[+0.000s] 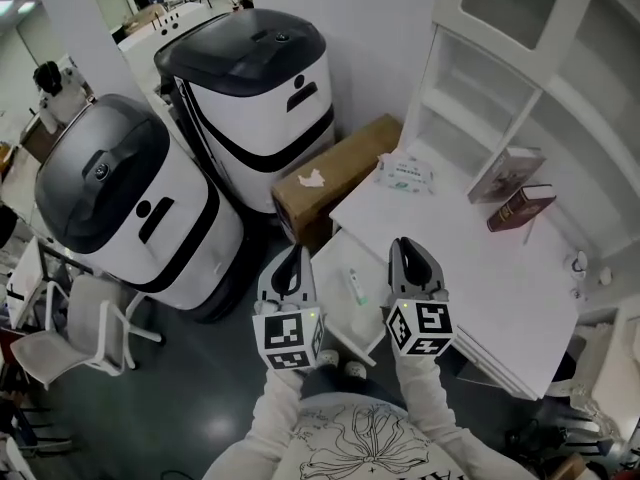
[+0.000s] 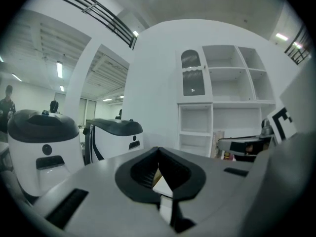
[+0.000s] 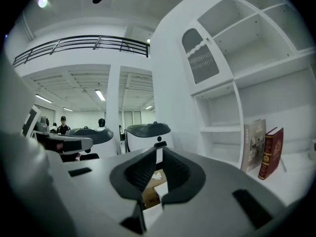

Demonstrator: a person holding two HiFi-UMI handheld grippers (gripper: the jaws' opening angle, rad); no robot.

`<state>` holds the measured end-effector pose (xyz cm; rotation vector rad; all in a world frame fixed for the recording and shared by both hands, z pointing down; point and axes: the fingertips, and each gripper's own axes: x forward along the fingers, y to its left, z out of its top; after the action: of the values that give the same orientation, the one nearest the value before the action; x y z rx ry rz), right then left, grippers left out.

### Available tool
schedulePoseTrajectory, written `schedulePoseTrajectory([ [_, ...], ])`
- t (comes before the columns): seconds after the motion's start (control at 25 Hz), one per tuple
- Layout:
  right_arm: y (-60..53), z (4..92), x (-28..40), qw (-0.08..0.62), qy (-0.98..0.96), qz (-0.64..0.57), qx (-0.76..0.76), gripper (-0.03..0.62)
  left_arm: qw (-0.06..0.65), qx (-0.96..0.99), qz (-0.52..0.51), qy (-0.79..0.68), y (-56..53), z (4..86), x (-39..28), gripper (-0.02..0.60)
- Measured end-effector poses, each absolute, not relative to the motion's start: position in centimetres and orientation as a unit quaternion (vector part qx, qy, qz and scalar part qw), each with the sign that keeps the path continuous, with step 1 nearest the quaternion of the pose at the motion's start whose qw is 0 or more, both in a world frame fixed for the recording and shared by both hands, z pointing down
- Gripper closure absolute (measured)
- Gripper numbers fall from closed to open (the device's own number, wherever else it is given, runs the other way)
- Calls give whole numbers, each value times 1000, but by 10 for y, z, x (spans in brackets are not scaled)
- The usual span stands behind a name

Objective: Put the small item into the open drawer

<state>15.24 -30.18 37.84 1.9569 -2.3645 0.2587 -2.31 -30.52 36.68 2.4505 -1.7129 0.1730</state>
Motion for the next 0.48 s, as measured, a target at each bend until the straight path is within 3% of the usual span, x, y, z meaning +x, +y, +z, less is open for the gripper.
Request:
schedulePoseTrajectory([
  [0.48, -294, 333, 159, -2, -768, 46, 639, 576, 52, 815, 27, -577, -300, 331, -21, 575],
])
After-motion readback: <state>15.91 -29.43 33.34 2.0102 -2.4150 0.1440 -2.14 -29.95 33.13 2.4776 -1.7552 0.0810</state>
